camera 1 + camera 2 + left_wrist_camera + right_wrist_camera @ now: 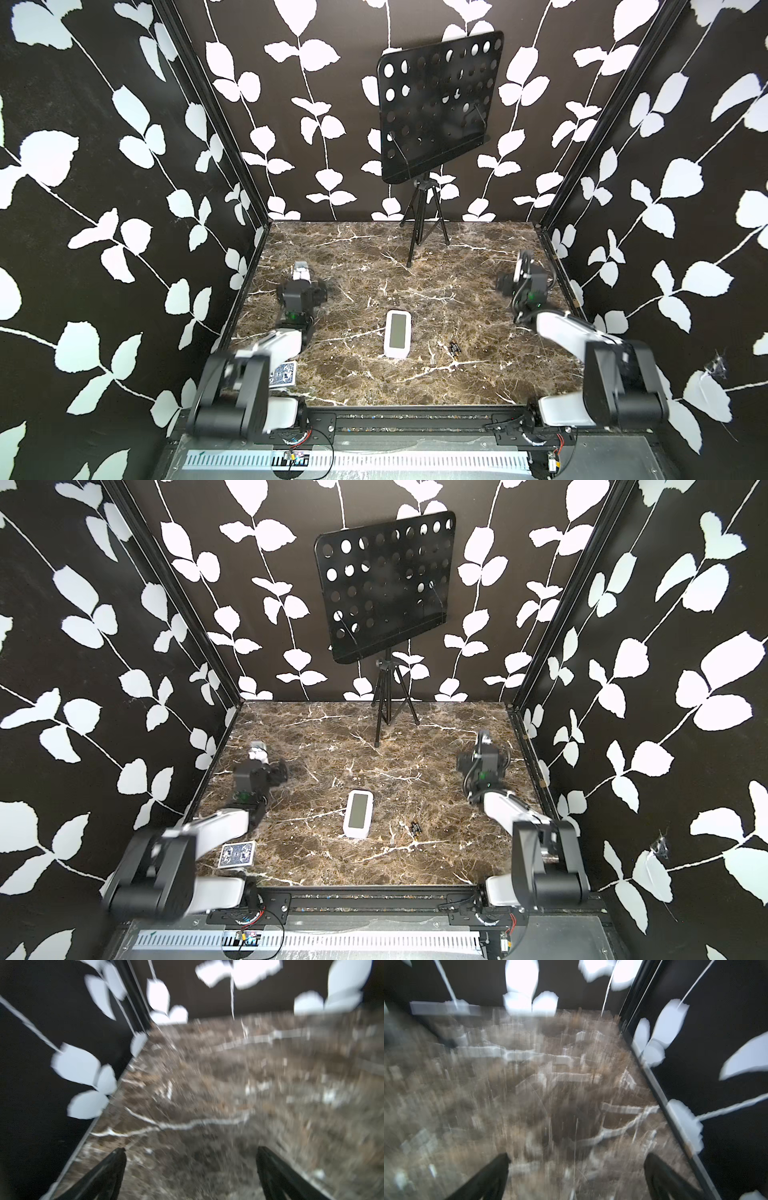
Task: Insert the battery into the alarm
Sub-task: Adjust the alarm at the center of the board.
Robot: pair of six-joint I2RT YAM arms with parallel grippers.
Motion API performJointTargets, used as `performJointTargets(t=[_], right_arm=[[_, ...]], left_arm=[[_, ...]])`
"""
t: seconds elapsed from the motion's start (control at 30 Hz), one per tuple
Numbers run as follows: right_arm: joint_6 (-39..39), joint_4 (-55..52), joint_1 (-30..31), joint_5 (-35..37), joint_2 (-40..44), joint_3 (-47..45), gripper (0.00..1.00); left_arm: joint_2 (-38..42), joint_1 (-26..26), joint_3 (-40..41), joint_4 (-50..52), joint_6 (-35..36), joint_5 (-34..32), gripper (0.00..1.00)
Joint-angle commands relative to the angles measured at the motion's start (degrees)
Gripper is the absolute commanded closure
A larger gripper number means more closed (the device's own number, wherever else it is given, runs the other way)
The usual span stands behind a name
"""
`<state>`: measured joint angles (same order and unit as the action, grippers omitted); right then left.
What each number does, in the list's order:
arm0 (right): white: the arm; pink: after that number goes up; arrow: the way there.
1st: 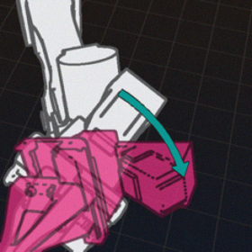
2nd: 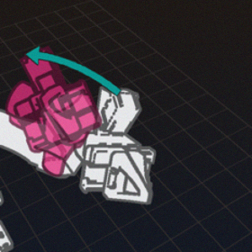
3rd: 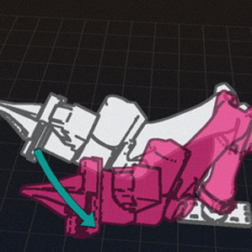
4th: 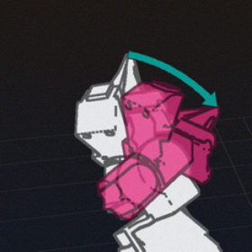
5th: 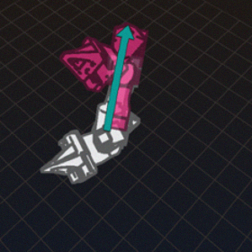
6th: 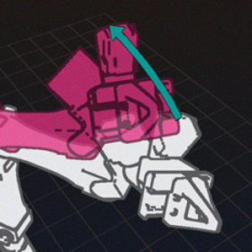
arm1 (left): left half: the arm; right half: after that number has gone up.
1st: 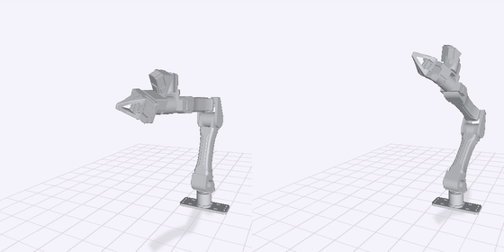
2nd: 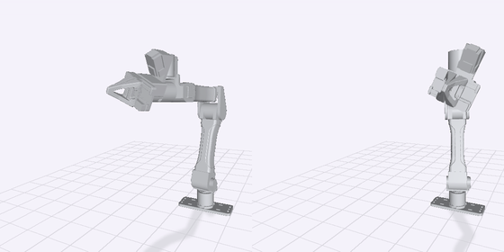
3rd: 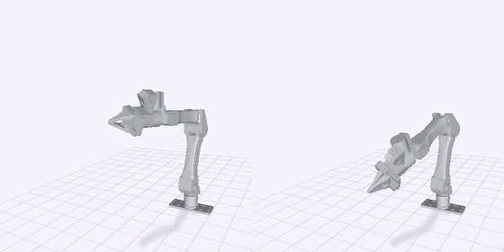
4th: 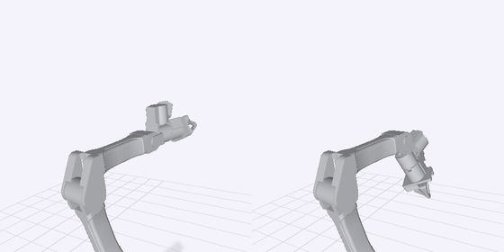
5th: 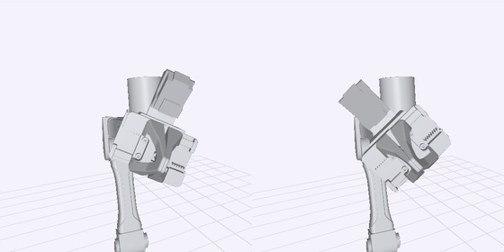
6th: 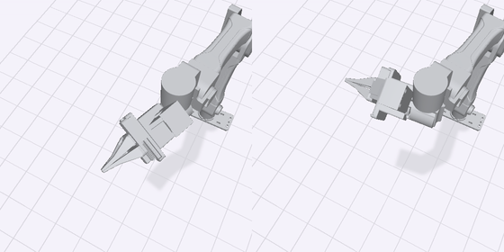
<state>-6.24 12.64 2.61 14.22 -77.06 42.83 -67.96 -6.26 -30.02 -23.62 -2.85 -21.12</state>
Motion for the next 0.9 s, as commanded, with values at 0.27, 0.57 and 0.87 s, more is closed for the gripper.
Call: performJointTargets(t=[0.27,0.57,0.87], right_arm=[[-25.99,-30.81,-1.5,-14.73,14.81,0.36,0.01],[-29.4,-39.64,9.55,-16.09,19.41,0.64,0.01],[-34.68,-39.82,21.12,-11.44,21.99,-4.2,0.01]], left_arm=[[16.85,-9.06,-13.62,48.28,-35.11,13.12,0.06],[-7.79,-45.56,-30.72,68.05,-40.75,3.03,0.01],[-27.87,-49.55,-43.0,73.42,-38.87,9.17,0.01]])
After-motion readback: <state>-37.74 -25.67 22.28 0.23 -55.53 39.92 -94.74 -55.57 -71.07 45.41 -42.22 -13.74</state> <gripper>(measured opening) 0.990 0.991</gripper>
